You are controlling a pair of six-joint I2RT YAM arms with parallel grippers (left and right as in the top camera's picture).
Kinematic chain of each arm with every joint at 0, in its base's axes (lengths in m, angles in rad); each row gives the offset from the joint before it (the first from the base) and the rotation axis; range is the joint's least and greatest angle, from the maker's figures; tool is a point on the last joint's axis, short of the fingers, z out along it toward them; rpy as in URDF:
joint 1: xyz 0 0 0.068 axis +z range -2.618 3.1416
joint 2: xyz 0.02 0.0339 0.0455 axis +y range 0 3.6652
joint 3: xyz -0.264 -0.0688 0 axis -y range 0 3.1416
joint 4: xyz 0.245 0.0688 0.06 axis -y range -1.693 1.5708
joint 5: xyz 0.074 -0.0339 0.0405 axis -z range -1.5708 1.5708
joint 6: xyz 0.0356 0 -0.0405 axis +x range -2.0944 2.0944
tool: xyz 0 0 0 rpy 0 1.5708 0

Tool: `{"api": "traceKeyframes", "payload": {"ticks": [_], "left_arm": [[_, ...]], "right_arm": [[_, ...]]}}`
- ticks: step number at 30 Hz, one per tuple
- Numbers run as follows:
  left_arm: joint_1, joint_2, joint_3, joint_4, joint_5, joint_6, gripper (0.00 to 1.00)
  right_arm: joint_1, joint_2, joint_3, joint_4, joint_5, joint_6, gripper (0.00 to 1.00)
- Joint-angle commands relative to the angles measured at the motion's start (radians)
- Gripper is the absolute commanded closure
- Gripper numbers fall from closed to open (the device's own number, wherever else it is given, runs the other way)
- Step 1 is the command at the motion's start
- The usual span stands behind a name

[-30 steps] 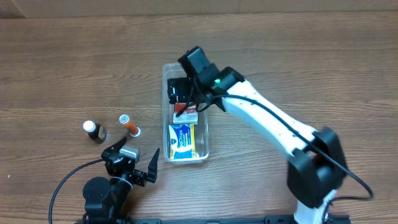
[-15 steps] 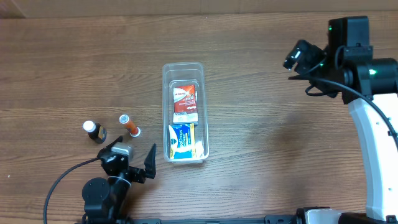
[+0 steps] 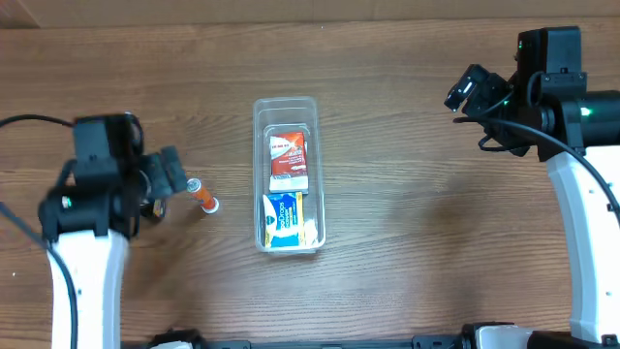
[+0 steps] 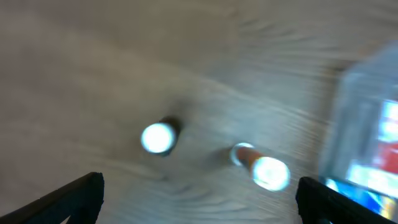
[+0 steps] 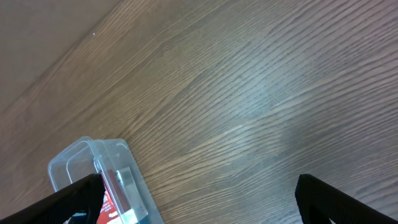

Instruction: Pack container

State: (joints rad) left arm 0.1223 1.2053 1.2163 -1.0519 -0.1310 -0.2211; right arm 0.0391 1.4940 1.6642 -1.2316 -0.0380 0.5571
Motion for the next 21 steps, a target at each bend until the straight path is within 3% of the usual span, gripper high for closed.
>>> {"api": "traceKeyframes", "payload": {"ticks": [1, 3, 6, 10, 13, 17, 21], "left_arm": [[0.187, 0.109, 0.025, -0.008, 0.110, 0.003, 0.00], [0.268, 0.196, 0.025, 0.003, 0.256, 0.153, 0.00], [0.278, 0.327, 0.025, 0.023, 0.277, 0.285, 0.10], [0.277, 0.441, 0.025, 0.059, 0.253, 0.294, 0.17], [0.277, 0.455, 0.025, 0.103, 0.251, 0.320, 0.34], [0.277, 0.455, 0.025, 0.115, 0.255, 0.327, 0.47], [0.275, 0.455, 0.025, 0.089, 0.255, 0.334, 0.43]], "right_arm": [[-0.004, -0.013, 0.013, 0.003, -0.001, 0.004, 0.00], [-0.004, -0.013, 0.013, 0.003, -0.001, 0.004, 0.00], [-0.004, -0.013, 0.013, 0.003, -0.001, 0.004, 0.00], [-0.004, -0.013, 0.013, 0.003, -0.001, 0.004, 0.00], [-0.004, -0.013, 0.013, 0.003, -0.001, 0.004, 0.00], [-0.004, -0.013, 0.013, 0.003, -0.001, 0.004, 0.00], [-0.004, -0.013, 0.013, 0.003, -0.001, 0.004, 0.00]]}}
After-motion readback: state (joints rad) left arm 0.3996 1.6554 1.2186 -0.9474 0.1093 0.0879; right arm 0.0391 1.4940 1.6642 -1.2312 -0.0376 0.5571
